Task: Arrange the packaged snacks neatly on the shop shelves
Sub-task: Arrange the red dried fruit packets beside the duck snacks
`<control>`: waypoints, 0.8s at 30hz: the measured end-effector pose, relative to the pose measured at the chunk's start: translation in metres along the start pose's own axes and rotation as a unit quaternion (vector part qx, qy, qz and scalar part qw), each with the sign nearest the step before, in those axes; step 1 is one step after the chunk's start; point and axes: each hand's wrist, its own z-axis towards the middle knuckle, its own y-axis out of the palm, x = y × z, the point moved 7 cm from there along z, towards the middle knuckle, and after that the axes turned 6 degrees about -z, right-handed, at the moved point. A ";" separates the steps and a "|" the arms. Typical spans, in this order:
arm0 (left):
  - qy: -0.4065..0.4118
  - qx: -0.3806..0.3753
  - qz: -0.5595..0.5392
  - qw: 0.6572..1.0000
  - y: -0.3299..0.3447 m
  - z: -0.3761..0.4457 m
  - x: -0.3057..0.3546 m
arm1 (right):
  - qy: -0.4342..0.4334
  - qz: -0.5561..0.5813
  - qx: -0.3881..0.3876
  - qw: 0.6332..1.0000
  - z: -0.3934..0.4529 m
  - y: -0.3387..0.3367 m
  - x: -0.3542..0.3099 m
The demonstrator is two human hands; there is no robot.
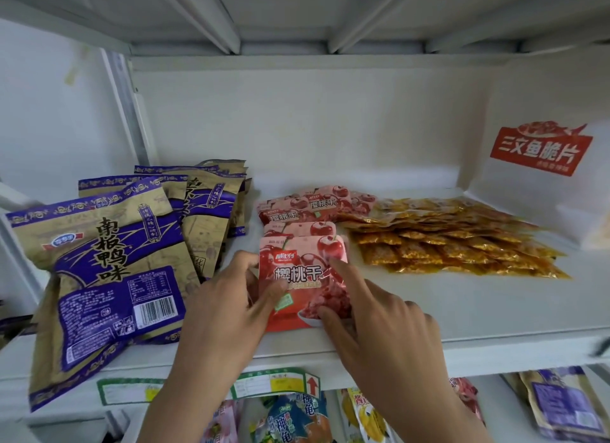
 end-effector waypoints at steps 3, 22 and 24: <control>0.010 0.027 0.030 0.999 -0.002 0.000 0.004 | 0.016 0.013 -0.049 0.999 0.005 0.004 0.003; 0.006 -0.131 0.102 0.986 0.016 -0.013 0.014 | -0.131 -0.052 -0.290 0.946 0.267 0.114 0.000; 0.011 -0.132 0.109 0.985 0.017 -0.013 0.012 | -0.124 -0.069 -0.326 0.935 0.276 0.133 0.004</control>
